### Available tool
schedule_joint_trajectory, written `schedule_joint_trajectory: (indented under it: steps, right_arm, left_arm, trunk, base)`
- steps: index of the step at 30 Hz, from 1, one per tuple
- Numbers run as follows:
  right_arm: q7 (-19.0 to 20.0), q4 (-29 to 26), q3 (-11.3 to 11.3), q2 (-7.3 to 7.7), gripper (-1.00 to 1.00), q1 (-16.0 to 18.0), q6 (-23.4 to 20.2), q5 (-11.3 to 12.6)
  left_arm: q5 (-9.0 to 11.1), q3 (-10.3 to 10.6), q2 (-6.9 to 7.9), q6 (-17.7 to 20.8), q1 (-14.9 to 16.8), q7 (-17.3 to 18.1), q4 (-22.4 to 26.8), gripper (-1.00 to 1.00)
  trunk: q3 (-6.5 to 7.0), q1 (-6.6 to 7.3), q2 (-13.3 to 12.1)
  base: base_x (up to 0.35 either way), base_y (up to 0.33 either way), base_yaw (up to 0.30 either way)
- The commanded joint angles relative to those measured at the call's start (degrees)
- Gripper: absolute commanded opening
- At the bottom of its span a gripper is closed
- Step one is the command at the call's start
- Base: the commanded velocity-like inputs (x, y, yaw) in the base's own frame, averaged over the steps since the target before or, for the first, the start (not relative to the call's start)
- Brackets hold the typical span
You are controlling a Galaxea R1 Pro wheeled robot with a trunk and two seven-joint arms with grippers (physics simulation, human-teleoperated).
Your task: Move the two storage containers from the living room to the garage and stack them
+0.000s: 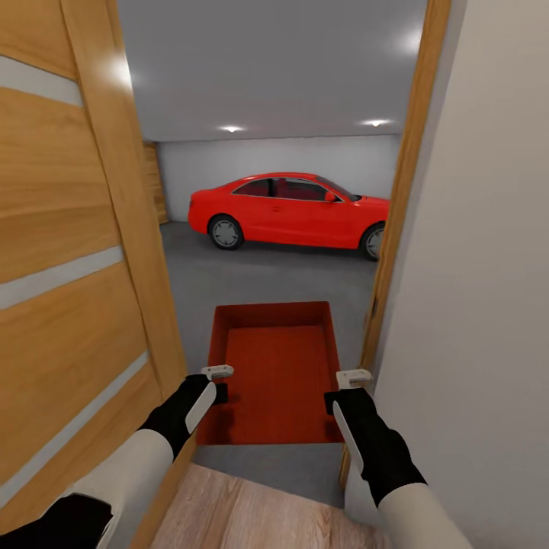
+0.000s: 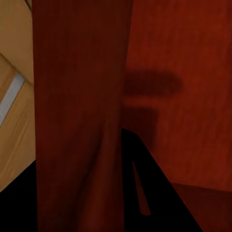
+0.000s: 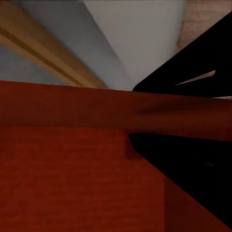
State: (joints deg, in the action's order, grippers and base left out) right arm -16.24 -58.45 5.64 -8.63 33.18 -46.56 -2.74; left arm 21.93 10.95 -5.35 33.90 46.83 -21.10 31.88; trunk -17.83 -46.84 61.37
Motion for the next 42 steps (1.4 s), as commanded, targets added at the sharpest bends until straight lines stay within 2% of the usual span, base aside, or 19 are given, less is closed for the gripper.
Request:
schedule_joint_trajectory:
  steps: [1,16,22,42]
  right_arm:
    - [0.2,0.1,2.1,-1.37,-1.00,0.0,0.2,2.0]
    - [0.2,0.1,2.1,-1.37,-1.00,0.0,0.2,2.0]
    - [0.2,0.1,2.2,-1.37,-1.00,0.0,0.2,2.0]
    - [0.2,0.1,2.3,-1.37,-1.00,0.0,0.2,2.0]
  left_arm:
    - [-1.6,0.0,-1.50,-0.5,0.0,0.1,0.1,-1.00]
    - [-1.6,0.0,-1.44,-0.6,0.0,0.0,0.3,-1.00]
    - [-1.6,-0.1,-1.42,-0.5,0.0,0.0,0.3,-1.00]
    - [-1.6,-0.1,-1.42,-0.5,0.0,0.0,0.3,-1.00]
  trunk:
    - [0.00,0.00,0.0]
    - [0.00,0.00,0.0]
    - [0.00,0.00,0.0]
    - [0.00,0.00,0.0]
  base:
    - [0.096,0.287,-0.039]
    - [0.019,0.071,-0.011]
    - [0.083,0.217,-0.039]
    - [0.108,0.269,-0.270]
